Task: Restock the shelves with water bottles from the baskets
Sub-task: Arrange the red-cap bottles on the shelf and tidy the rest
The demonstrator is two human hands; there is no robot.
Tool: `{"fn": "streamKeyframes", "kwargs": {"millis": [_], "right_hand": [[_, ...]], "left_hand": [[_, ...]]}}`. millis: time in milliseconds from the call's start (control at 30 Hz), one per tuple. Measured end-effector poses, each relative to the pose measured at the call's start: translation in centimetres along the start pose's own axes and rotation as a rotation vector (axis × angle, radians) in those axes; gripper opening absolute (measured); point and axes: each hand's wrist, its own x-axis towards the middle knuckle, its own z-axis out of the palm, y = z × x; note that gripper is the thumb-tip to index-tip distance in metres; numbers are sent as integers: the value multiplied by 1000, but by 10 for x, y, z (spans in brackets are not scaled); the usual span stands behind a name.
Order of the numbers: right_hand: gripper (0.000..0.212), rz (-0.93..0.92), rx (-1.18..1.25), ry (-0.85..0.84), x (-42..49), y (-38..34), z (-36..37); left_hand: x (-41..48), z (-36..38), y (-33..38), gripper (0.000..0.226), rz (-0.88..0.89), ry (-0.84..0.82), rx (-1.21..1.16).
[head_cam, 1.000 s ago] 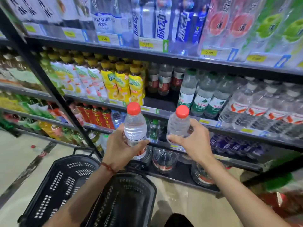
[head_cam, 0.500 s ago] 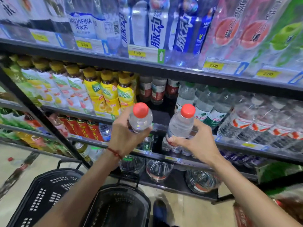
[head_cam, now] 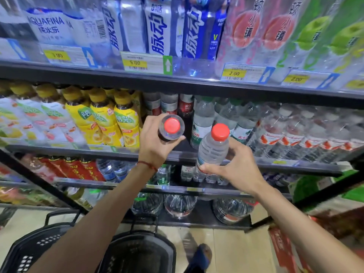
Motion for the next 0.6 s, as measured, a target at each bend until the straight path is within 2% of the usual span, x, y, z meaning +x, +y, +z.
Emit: {"fn": "streamKeyframes", "kwargs": {"millis": [167,333,467,600], "right_hand": [[54,-9,0,54,-3,2,1],[53,-29,23,63,-9,10,1],[52,-50,-5,80,-13,18,0],[49,-50,6,107,-18,30,4]], "left_hand": [[14,31,-10,54,-171,45,-59],[25,60,-27,56,-318,65,-63],[33,77,-39,55,-364,57,-10],[36,86,-44,48,-414,88,-67]]}}
